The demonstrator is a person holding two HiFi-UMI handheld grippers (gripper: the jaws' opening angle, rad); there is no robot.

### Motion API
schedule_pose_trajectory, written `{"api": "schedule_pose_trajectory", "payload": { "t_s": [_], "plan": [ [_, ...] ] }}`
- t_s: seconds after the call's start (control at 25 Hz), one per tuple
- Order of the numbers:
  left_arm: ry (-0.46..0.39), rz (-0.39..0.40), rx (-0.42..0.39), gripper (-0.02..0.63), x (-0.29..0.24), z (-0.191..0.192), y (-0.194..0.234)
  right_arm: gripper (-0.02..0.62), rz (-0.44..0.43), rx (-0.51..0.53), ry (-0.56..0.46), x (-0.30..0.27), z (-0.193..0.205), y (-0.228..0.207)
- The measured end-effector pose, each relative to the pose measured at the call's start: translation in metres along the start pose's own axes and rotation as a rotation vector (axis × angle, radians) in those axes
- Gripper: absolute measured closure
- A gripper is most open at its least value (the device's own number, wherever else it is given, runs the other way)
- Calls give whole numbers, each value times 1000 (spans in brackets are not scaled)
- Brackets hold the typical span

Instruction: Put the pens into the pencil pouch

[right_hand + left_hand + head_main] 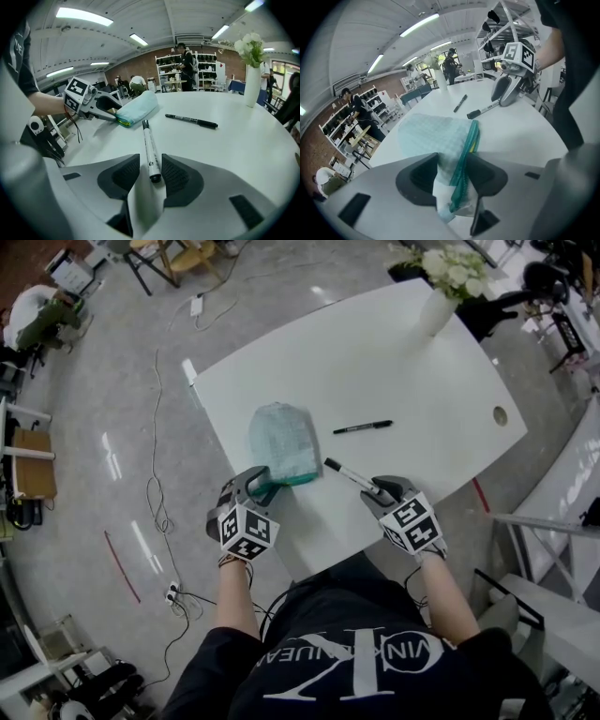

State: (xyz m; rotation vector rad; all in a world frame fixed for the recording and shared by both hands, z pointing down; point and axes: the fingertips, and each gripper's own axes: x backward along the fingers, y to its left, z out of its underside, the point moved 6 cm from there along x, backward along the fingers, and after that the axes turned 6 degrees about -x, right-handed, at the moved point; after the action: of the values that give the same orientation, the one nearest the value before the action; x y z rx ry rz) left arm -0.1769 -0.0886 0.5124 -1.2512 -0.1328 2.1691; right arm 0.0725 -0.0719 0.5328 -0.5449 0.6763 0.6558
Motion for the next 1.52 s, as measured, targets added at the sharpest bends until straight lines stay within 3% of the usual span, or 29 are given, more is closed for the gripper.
{"api": "schedule_pose_trajectory", "payload": {
  "t_s": [0.12,0.2,0.32,0.48,0.68,1.08,1.52],
  "plan": [
    [-3,-1,12,486,-1,-2,1,449,0,2,10,-1,-1,-1],
    [-10,-2,34,493,-1,-4,2,454,4,22,20,-1,-1,-1],
    [-36,-5,134,553,1,-5,7,485,26,59,39,-2,-2,-3],
    [-64,-34,303,563,2,-5,20,511,19,56,39,-2,-3,-8],
    [-35,-103,416,563,4,-1,29,514,-29,3,-13,3,-12,-11],
    [-10,-169,514,563,5,-12,34,514,-180,20,-66,0,-44,7],
    [-113,-138,614,565,0,-19,39,514,-248,22,-35,-22,-56,33]
  ]
}}
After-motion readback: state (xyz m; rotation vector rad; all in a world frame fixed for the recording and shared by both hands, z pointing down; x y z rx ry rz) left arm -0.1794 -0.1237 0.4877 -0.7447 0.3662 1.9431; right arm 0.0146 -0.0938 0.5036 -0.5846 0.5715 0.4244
